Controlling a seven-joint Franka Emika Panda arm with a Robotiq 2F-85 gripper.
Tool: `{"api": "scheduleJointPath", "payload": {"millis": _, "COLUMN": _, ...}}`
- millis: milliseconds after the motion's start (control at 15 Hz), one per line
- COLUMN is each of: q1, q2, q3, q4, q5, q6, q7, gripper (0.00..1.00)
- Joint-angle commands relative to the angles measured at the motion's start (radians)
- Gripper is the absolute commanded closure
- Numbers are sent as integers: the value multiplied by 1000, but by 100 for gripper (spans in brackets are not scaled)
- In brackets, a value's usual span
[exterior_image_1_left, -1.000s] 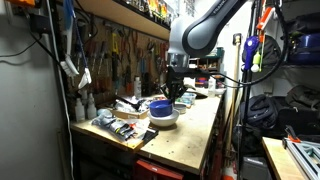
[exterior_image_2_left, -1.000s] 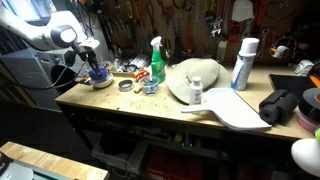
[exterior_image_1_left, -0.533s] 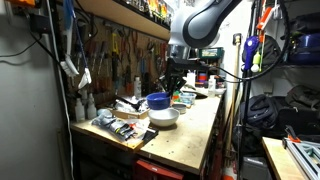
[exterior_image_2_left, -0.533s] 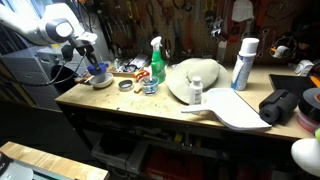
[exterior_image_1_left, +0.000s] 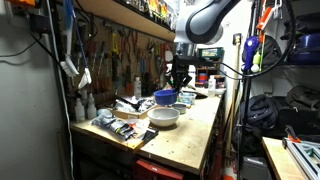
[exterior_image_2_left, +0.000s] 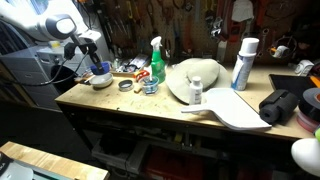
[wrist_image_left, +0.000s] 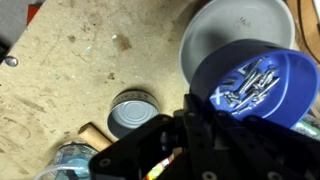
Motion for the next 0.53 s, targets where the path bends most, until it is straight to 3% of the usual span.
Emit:
{"api": "scheduleJointPath", "payload": {"millis": 0, "q1": -23, "q2": -57, "q3": -12, "q4": -33, "q5": 7, "q6": -29, "q7": -1, "gripper": 90}}
{"api": "scheduleJointPath", "payload": {"millis": 467, "q1": -86, "q2": -103, "q3": -18, "q4": -66, "q5": -79, "q6": -35, "q7": 53, "gripper": 91}}
